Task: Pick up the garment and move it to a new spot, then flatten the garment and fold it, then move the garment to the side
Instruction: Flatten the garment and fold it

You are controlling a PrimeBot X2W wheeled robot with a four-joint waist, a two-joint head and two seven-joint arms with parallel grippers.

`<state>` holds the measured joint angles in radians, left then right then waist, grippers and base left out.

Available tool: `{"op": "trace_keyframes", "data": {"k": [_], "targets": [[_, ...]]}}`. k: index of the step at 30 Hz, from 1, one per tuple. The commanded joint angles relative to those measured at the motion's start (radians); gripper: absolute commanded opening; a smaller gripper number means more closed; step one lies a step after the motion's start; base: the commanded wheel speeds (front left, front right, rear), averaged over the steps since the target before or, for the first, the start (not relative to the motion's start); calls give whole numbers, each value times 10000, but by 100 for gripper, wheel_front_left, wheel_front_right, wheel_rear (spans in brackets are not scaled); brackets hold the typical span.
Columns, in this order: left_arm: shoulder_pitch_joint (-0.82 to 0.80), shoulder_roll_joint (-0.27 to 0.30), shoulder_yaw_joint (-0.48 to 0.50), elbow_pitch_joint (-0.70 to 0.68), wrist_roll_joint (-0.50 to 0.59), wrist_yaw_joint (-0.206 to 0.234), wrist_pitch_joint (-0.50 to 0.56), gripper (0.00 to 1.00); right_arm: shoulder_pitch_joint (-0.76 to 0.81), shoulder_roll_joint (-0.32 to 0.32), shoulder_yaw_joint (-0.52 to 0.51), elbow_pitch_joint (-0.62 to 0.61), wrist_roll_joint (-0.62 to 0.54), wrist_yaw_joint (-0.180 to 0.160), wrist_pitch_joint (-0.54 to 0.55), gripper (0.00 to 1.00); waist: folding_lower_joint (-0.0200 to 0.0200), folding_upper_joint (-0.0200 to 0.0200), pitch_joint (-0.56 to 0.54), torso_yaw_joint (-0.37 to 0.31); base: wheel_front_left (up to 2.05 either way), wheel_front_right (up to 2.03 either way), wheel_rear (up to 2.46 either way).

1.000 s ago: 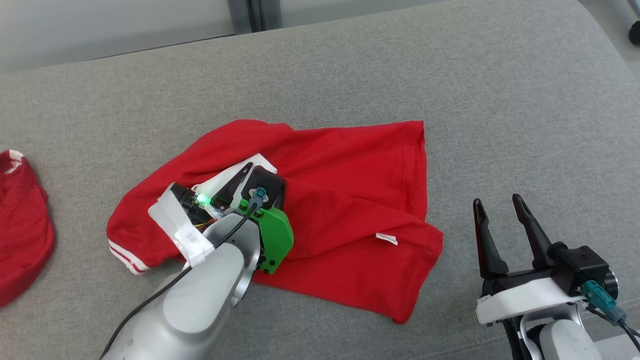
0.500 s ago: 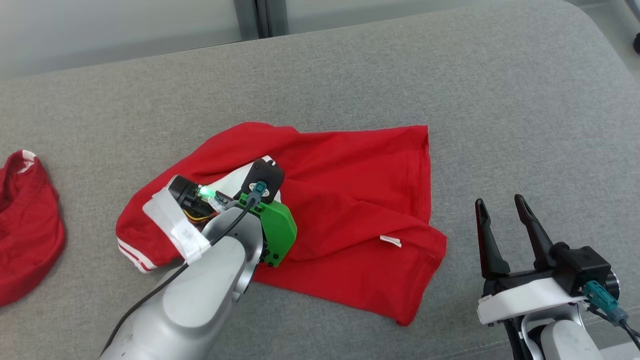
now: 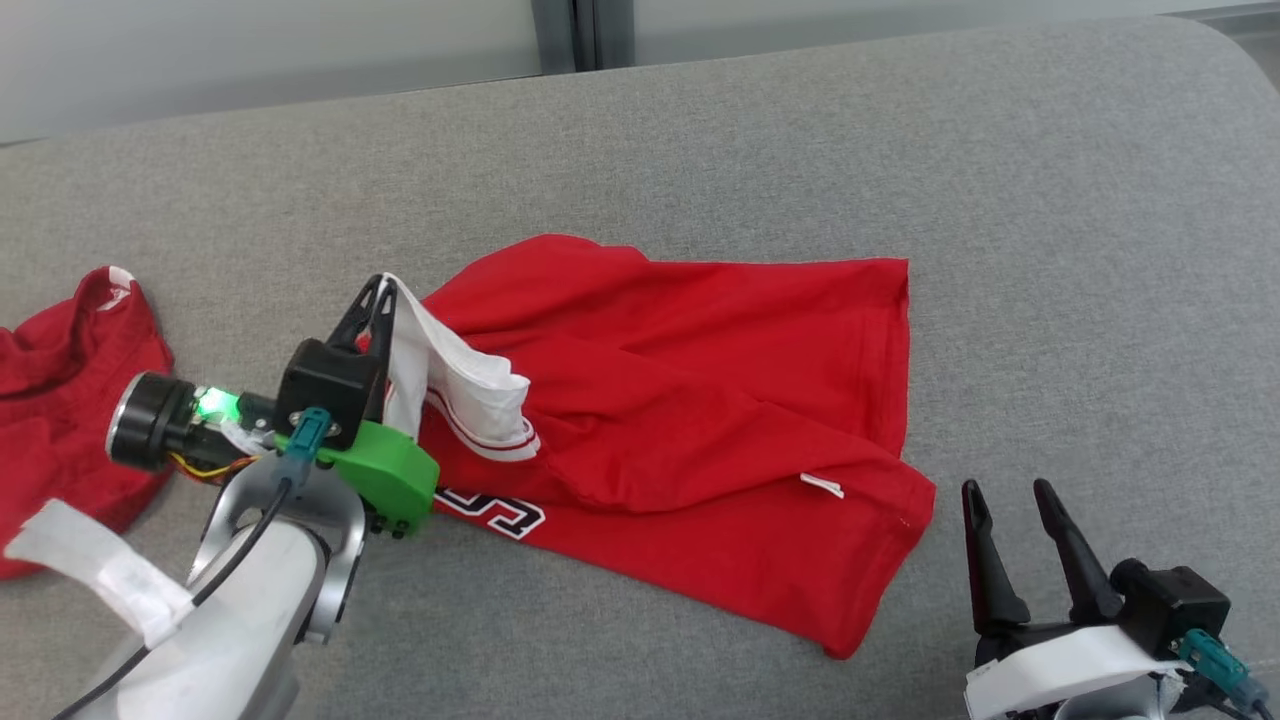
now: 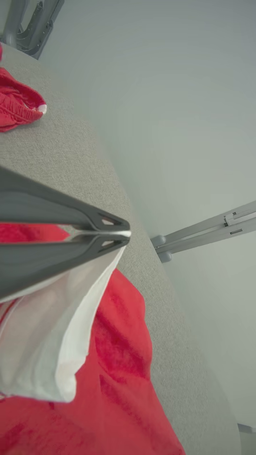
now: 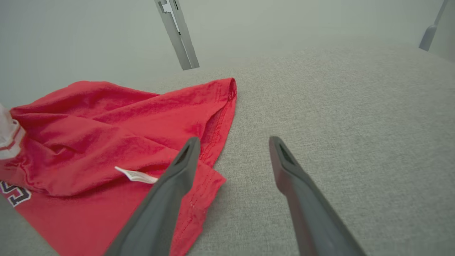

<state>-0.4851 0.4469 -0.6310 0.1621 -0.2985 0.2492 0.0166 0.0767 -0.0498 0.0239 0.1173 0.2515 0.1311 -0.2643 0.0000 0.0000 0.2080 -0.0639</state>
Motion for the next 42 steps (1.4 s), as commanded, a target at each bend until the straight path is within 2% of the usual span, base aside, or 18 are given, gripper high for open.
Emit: {"op": "trace_keyframes", "data": {"k": [1, 5, 10, 12, 14, 16, 18, 21, 23, 25, 26, 28, 30, 36, 42], "targets": [[221, 189, 95, -263, -14, 136, 17, 0, 11, -93, 186, 228, 403, -7, 0, 100, 0, 0, 10, 51, 0, 0, 0], [649, 647, 335, -900, -75, 414, 156, 0, -608, -618, 1104, 1189, 2229, -5, 0, 100, 0, 0, 53, 104, 0, 0, 0], [876, 822, 388, -1194, -116, 553, 222, 0, -1099, -1571, 2345, 1871, 4182, -3, 0, 99, 0, 0, 28, 331, 0, 0, 0], [886, 824, 377, -1230, -138, 572, 199, 0, -1111, -1950, 2871, 1991, 4707, -3, 0, 91, 0, 0, 14, 442, 0, 0, 0], [896, 800, 390, -1266, -163, 600, 157, 0, -1090, -2232, 3246, 1970, 5100, -3, 0, 69, 0, 0, 8, 515, 0, 0, 0], [936, 798, 397, -1270, -198, 616, 141, 0, -1079, -2360, 3362, 1795, 5378, -3, 0, 64, 0, 0, 9, 553, 0, 0, 0], [974, 797, 396, -1248, -229, 631, 90, 0, -999, -2386, 3415, 1732, 5593, -3, 0, 50, 0, 0, -5, 584, 0, 0, 0], [1002, 787, 367, -1197, -272, 612, 54, 0, -940, -2428, 3581, 1754, 5917, -3, 0, 43, 0, 0, -32, 635, 0, 0, 0], [986, 777, 348, -1173, -284, 589, 52, 0, -936, -2523, 3707, 1768, 6057, -3, 0, 32, 0, 0, -48, 672, 0, 0, 0], [935, 772, 335, -1152, -292, 574, 57, 0, -886, -2581, 3750, 1768, 6168, -3, 0, 28, 0, 0, -66, 699, 0, 0, 0], [910, 766, 328, -1141, -295, 572, 51, 0, -851, -2602, 3778, 1787, 6214, -3, 0, 22, 0, 0, -76, 706, 0, 0, 0], [865, 744, 317, -1136, -304, 590, 50, 0, -837, -2674, 3808, 1822, 6191, -3, 0, 22, 0, 0, -98, 709, 0, 0, 0], [828, 720, 297, -1124, -315, 592, 35, 0, -835, -2699, 3811, 1832, 6177, -3, 0, 0, 0, 0, -123, 705, 0, 0, 0], [750, 732, 315, -1132, -341, 587, -110, 0, -718, -2798, 3704, 1830, 6053, -3, 0, 0, 0, 0, -209, 637, 0, 0, 0], [585, 989, 618, -1648, -521, 366, -678, 0, -550, -3131, 2749, 669, 5899, -3, -2, 0, 0, 0, -399, 542, 0, 0, 0]]}}
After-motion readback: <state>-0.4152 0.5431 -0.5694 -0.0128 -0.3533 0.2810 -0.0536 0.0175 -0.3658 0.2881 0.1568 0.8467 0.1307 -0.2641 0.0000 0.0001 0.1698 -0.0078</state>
